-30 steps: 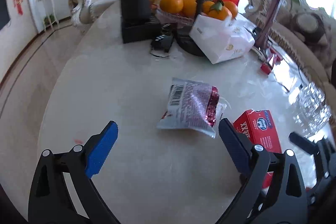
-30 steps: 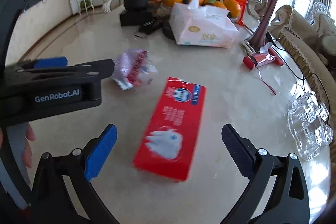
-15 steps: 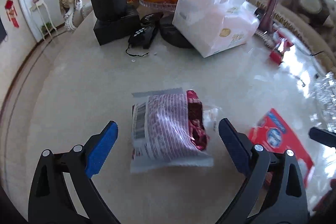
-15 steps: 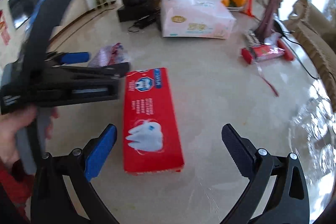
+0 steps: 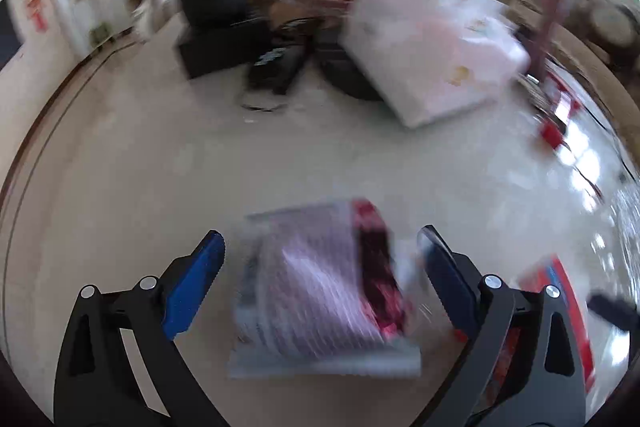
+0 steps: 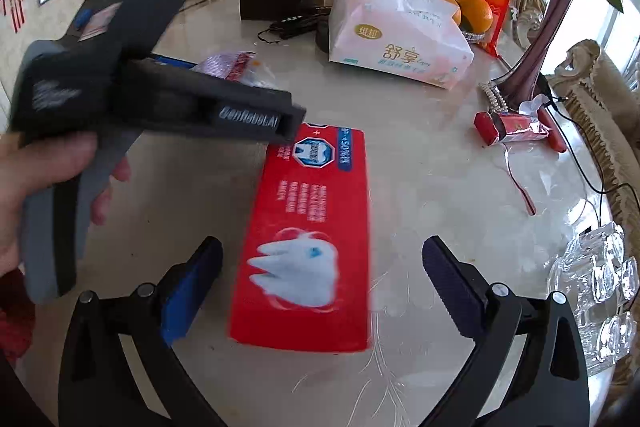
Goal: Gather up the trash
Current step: 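Grasp the purple snack bag with the left gripper while the right grasps the red toothpaste box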
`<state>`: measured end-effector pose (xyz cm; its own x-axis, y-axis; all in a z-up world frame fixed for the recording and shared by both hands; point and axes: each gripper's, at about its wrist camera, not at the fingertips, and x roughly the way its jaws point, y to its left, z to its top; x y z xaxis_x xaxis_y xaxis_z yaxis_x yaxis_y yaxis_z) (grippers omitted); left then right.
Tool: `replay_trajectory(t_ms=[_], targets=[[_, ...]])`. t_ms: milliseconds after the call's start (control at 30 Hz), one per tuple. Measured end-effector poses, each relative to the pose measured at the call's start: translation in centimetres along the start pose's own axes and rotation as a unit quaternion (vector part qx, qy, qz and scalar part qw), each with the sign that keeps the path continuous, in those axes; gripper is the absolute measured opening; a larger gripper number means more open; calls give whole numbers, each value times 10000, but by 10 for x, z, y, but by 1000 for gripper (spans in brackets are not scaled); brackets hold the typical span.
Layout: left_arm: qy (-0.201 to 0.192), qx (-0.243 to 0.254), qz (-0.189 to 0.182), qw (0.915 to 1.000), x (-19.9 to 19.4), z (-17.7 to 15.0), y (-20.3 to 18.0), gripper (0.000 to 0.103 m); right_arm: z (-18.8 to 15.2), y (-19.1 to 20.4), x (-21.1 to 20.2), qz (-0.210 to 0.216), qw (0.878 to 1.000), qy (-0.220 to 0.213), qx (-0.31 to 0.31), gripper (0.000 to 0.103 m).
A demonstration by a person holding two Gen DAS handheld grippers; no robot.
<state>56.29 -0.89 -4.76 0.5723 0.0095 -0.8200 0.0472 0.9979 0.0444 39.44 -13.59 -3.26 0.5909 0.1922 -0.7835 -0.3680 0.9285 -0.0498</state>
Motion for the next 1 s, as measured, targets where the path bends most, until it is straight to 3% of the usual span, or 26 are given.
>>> replay_trajectory(t_ms=[167,533,600,700,733,767,1000], targets=[[32,-79,-88,9999,3,-3,7,94,0,-6,7,102,9997,203,119,95],[-30,-51,-275,9996,-4,-9,11,94,0,-8,4,29,9997,140,173,94],[-55,-76,-261,9996,-6,-11,14,87,-1,-6,4,56,9998,149,142,93],[-96,2,-105,9999,-9,-14,19,64,-3,-7,2,254,9994,99,215,72],[-105,19,-81,9999,-10,-15,20,61,-3,-6,0,294,9993,87,198,55],[-99,-1,-84,9999,-11,-15,22,58,-3,-5,-2,281,9994,58,188,48],[-121,-113,23,9999,-20,-27,31,51,-9,-11,-6,307,9989,-19,367,47]])
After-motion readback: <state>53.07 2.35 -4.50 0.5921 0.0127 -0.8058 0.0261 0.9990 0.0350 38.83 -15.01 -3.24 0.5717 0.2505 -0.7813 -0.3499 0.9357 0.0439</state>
